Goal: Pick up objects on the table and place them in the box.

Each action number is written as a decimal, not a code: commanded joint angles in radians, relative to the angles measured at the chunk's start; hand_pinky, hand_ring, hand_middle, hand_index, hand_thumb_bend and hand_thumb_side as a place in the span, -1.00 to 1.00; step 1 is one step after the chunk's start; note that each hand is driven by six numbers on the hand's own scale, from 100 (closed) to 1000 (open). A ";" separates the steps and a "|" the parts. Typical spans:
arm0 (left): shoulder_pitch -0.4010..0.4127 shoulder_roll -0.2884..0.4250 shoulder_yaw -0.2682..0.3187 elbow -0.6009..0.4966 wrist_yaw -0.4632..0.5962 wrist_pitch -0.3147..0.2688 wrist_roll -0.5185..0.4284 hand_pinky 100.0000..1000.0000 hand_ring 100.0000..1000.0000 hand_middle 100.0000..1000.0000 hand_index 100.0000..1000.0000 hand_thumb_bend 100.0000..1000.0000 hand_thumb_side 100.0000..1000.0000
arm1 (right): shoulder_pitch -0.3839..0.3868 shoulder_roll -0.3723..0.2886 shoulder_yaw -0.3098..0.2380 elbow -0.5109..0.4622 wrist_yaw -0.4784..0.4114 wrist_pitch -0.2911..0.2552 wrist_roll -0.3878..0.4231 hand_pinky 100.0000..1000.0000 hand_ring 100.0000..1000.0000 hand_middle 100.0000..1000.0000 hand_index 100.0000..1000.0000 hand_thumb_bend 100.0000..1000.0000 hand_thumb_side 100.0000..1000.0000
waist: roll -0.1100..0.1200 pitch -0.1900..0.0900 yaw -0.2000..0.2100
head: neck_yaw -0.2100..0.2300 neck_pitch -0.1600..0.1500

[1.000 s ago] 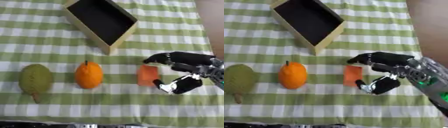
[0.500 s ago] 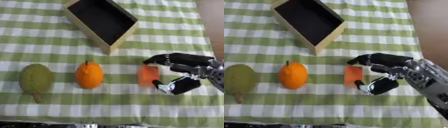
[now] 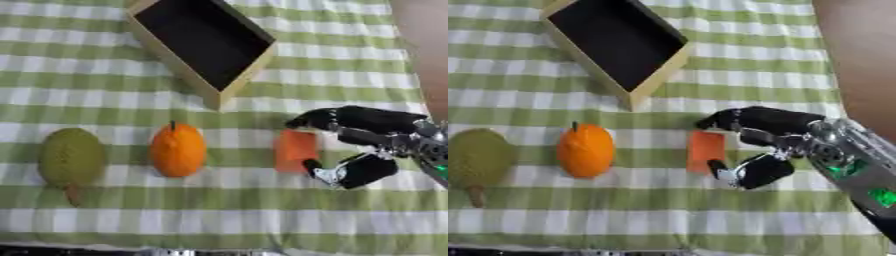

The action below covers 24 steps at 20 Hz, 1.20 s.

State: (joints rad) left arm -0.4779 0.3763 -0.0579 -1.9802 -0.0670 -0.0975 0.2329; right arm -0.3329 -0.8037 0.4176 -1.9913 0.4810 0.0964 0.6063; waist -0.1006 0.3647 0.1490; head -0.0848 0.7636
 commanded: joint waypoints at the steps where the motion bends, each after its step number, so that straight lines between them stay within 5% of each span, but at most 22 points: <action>1: -0.016 0.009 -0.002 -0.020 0.002 -0.001 -0.005 0.54 0.48 0.32 0.72 -0.24 0.15 | -0.005 -0.009 -0.002 -0.009 0.015 0.002 0.006 1.00 1.00 0.79 1.00 -1.00 0.00 | 0.000 -0.009 0.001 | -0.003 -0.004; 10: -0.018 0.007 -0.004 -0.020 0.004 0.000 -0.012 0.54 0.48 0.32 0.72 -0.25 0.15 | -0.008 -0.001 0.005 -0.009 0.056 0.005 0.014 1.00 0.96 0.77 1.00 -1.00 -0.09 | 0.000 -0.009 0.003 | -0.004 -0.005; 24: -0.021 0.005 -0.008 -0.020 0.008 0.007 -0.021 0.54 0.48 0.33 0.72 -0.28 0.18 | 0.012 0.020 0.013 -0.009 0.027 0.049 -0.023 0.68 0.68 0.47 0.84 -1.00 -0.26 | 0.001 -0.007 0.004 | -0.006 -0.006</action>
State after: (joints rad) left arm -0.4844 0.3760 -0.0689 -1.9802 -0.0611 -0.0905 0.2152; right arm -0.3205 -0.7693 0.4324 -1.9914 0.5171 0.1429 0.5886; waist -0.1006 0.3648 0.1534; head -0.0890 0.7635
